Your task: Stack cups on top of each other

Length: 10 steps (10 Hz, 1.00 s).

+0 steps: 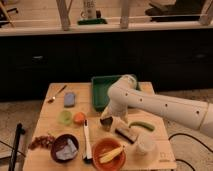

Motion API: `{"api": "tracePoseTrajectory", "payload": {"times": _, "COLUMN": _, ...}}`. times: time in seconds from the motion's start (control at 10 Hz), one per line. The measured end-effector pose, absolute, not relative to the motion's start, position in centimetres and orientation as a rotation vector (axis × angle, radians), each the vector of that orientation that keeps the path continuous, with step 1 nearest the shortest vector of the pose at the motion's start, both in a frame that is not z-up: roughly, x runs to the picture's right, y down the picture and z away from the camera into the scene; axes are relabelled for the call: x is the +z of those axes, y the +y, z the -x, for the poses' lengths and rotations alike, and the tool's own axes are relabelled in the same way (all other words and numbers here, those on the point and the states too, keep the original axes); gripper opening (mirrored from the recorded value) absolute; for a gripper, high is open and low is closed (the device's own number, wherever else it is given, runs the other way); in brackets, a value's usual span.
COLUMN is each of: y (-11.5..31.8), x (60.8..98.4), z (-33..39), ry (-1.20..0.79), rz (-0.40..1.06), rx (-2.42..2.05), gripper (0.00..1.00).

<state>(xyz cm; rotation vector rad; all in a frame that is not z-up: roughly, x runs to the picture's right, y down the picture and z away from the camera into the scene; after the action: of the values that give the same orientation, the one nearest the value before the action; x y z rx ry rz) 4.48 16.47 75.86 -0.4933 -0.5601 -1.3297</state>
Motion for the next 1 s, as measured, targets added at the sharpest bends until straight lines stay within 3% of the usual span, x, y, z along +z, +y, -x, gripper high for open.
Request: {"api": "tracePoseTrajectory", "payload": {"times": 1.0, "y": 17.5, "x": 78.2, "z": -0.8, "ry": -0.592, "rz": 0.492, "rx": -1.388, "gripper": 0.8}}
